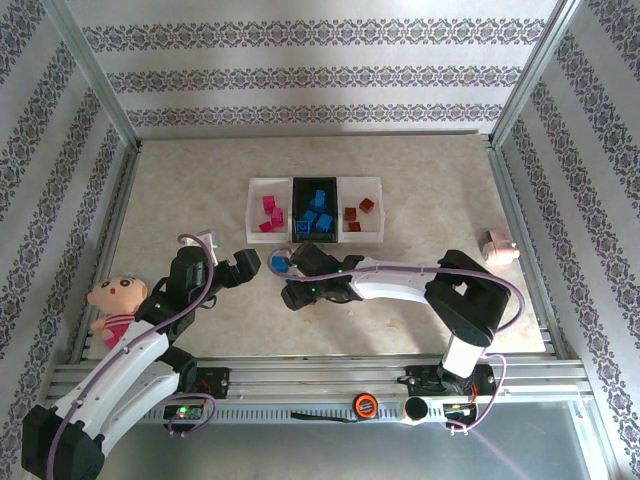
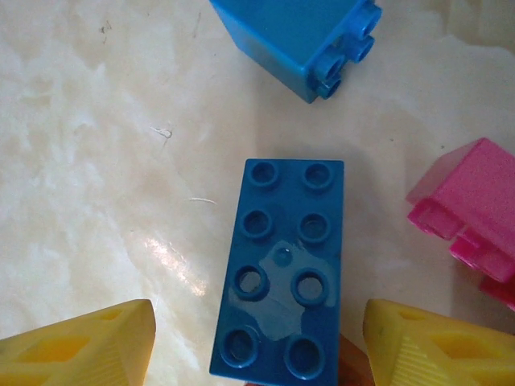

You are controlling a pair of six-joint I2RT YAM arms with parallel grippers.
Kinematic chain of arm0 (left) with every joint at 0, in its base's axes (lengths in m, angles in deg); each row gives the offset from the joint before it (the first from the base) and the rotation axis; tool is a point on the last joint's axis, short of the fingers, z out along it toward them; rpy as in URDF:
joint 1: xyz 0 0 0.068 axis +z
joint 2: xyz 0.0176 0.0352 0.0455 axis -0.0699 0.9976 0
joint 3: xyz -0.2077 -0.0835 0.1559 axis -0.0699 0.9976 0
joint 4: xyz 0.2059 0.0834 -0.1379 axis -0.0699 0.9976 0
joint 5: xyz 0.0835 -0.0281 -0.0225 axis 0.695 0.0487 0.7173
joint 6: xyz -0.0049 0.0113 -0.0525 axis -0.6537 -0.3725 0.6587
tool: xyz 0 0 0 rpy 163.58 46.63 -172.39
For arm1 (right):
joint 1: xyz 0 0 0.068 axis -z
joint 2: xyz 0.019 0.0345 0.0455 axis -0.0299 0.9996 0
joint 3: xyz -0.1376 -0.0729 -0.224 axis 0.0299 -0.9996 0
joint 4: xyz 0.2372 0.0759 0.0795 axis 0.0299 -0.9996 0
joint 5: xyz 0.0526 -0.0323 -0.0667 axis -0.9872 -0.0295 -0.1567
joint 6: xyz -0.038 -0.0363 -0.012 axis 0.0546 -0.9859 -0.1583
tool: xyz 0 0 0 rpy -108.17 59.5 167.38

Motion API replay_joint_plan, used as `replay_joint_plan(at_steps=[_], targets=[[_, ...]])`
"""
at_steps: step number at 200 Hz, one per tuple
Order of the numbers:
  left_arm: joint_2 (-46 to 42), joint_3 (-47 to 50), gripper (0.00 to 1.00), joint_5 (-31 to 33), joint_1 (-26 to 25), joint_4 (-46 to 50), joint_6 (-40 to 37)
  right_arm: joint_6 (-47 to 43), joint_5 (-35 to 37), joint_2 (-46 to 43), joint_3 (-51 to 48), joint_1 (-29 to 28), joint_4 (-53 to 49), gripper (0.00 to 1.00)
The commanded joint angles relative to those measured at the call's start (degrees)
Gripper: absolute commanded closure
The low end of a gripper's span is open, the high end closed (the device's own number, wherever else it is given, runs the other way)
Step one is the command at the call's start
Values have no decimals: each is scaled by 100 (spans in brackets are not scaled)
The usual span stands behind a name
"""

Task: Sort the legos into containers by color
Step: Pick up the lego from the bottom-center of the table, then place the lego in the container.

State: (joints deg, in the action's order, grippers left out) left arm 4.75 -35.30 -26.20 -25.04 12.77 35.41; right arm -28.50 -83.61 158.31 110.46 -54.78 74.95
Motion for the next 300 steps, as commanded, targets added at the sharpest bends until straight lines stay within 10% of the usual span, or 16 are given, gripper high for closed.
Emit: replay_joint_plan(at_steps=[1, 89, 180, 300], targets=[[-20, 16, 0, 133, -60, 113, 104, -160, 315, 173, 236, -55, -267, 34], [-221, 99, 0, 220, -62, 27, 85, -371, 318, -266, -123, -55, 85, 68], [-210, 230, 0, 163, -66, -256, 155, -255, -236, -2046, -493, 851, 376, 74], [-175, 267, 0, -81, -65, -196, 170, 151, 382, 541, 2135, 2032, -6, 74]])
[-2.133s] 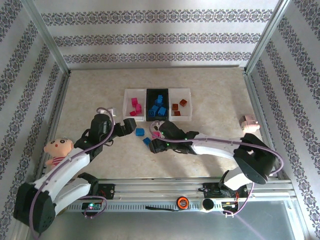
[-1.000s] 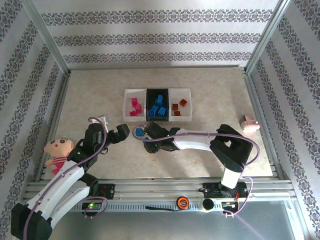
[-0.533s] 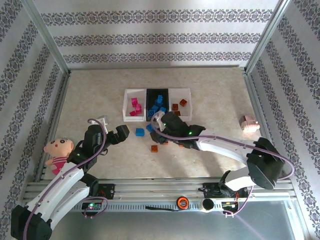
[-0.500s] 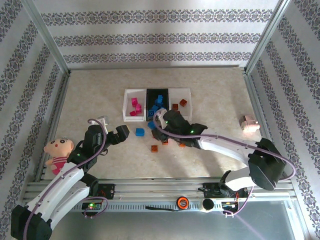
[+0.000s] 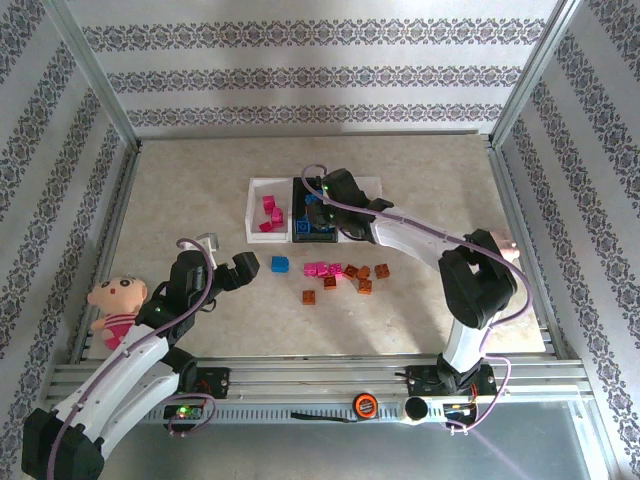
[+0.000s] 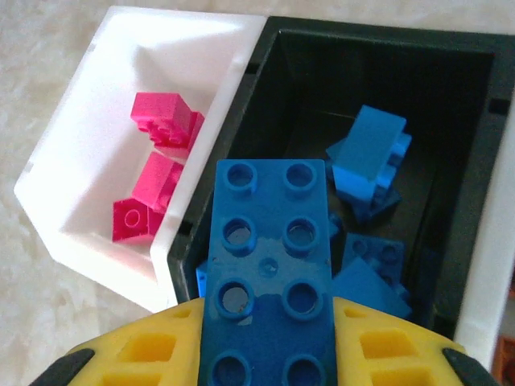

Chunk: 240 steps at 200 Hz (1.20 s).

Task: Sort the legos into containers by color
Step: Place the lego in the container, then pick up the lego from the middle-left of the table.

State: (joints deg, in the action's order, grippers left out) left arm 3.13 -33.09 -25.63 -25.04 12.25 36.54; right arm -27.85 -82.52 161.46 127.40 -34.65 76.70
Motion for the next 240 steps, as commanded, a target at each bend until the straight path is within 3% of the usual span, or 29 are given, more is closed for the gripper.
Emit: replay_joint_plan(at_steps=[1, 76, 85, 101, 108, 164, 190, 224, 240], targets=[[-13, 49, 0, -138, -66, -148, 57, 88, 276, 238, 450, 17, -185, 74], [35, -28, 0, -182, -59, -95, -1, 139, 352, 629, 747, 61, -210, 71], [45, -20, 0, -202, -59, -126, -2, 129, 350, 668, 787, 71, -224, 66], [111, -36, 0, -249, -62, -142, -27, 100, 367, 675, 846, 68, -253, 39], [153, -54, 0, -275, -66, -155, -56, 89, 365, 634, 838, 70, -241, 32], [883, -353, 1, -803, -113, -275, -394, 78, 356, -459, 5, -7, 77, 27], [1477, -482, 7, -577, -672, -390, -470, 210, 446, -1141, -781, -69, 258, 26], [2569, -759, 8, 232, -1903, -654, -585, 495, 602, -1996, -1938, -56, 508, 26], [3206, -973, 17, 321, -2259, -843, -594, 553, 689, -2383, -2377, -47, 509, 25]])
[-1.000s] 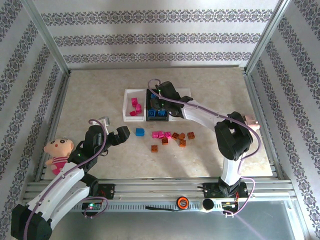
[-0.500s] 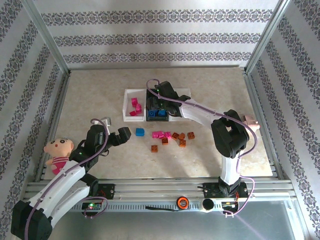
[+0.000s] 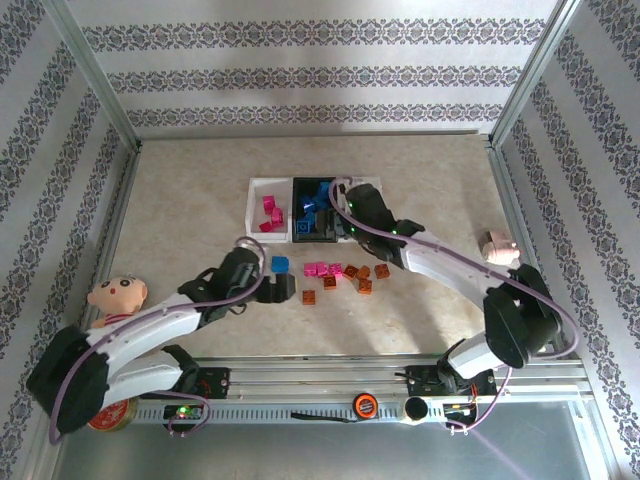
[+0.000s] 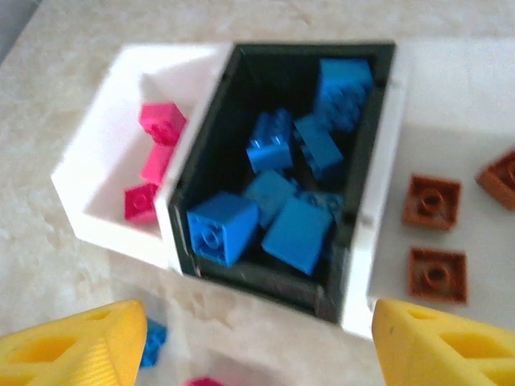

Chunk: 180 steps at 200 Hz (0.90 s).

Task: Sort the legos into containers by color
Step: Pick up the lego from the middle-left of the table.

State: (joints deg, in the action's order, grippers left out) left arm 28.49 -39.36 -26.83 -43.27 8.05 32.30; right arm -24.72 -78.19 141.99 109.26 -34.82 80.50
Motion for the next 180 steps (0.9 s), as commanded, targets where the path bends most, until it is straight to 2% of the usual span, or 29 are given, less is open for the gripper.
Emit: replay_joint_plan(at_steps=[1, 19, 39, 69, 110, 137, 156, 180], targets=[[713, -361, 18, 440, -452, -429, -170, 247, 258, -460, -586, -29, 131, 26], [1413, -719, 24, 568, -776, -515, -277, 303, 341, -899, -1020, -3, 125, 25], [2056, -1158, 24, 846, -1104, -451, -460, 371, 387, -1335, -1359, 45, 95, 24], [2632, -1564, 25, 1267, -1288, -162, -538, 399, 385, -1808, -1666, 76, 30, 24], [2913, -1717, 32, 1711, -1526, 339, -495, 380, 402, -2091, -1839, 114, 3, 24], [2971, -1699, 45, 1786, -1592, 596, -339, 384, 402, -2135, -1848, 138, 24, 24], [2890, -1569, 46, 1853, -1636, 669, -284, 382, 388, -2129, -1848, 155, 31, 24], [2779, -1373, 58, 1828, -1636, 560, -249, 391, 393, -2152, -1883, 156, 61, 23]])
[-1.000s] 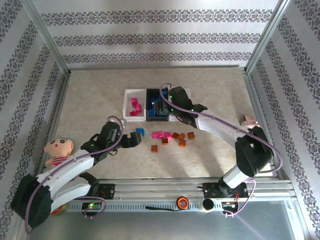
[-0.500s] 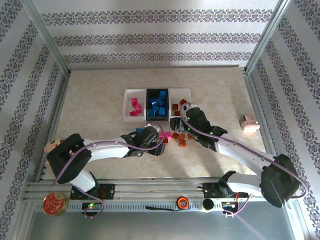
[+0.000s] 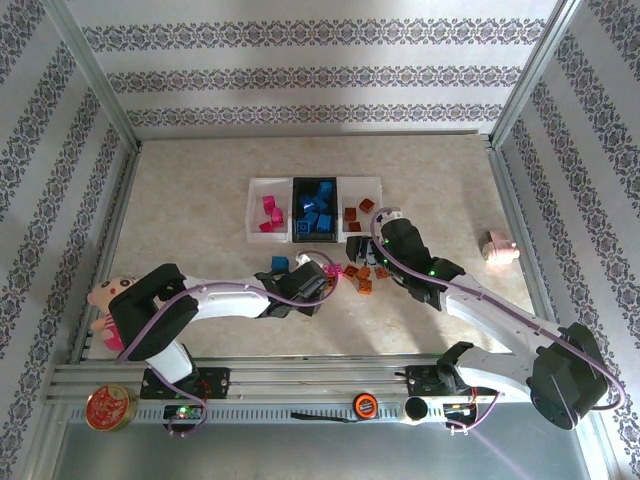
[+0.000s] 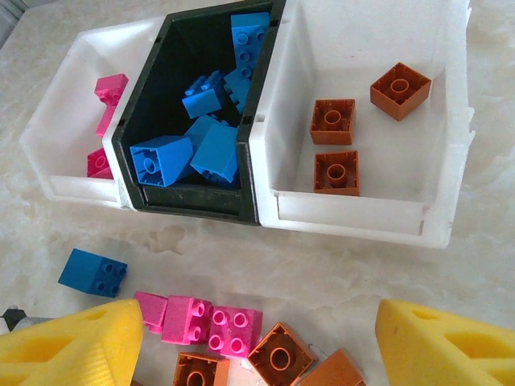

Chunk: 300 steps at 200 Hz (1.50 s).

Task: Sort the legos into containers by color
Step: Pick up the lego from the middle-left of the table, then place the lego in the container.

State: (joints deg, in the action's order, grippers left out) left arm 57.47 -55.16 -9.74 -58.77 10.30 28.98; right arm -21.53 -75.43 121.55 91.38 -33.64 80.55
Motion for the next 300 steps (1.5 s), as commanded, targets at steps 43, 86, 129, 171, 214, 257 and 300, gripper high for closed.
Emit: replay_joint_plan(at_steps=[43, 86, 129, 171, 214, 257, 300], targets=[[-687, 340, 64, -13, -74, 218, 108, 135, 170, -169, -190, 49, 53, 23], [-1268, -179, 66, -470, 203, 50, -174, 274, 412, -601, -532, 68, 3, 23], [-149, -1641, 67, -1215, 842, -449, -494, 468, 582, -1168, -1001, 90, -65, 23], [1346, -3318, 67, -1611, 1323, -642, -531, 562, 549, -1355, -1157, 83, -223, 23], [2414, -4535, 64, -1725, 1590, -536, -349, 628, 461, -1560, -1286, 74, -325, 23], [2875, -5243, 42, -1833, 1609, -526, -136, 680, 308, -1456, -1320, 55, -390, 23], [2412, -5047, 26, -2045, 1634, -723, -9, 829, 418, -1165, -1317, 36, -591, 24]])
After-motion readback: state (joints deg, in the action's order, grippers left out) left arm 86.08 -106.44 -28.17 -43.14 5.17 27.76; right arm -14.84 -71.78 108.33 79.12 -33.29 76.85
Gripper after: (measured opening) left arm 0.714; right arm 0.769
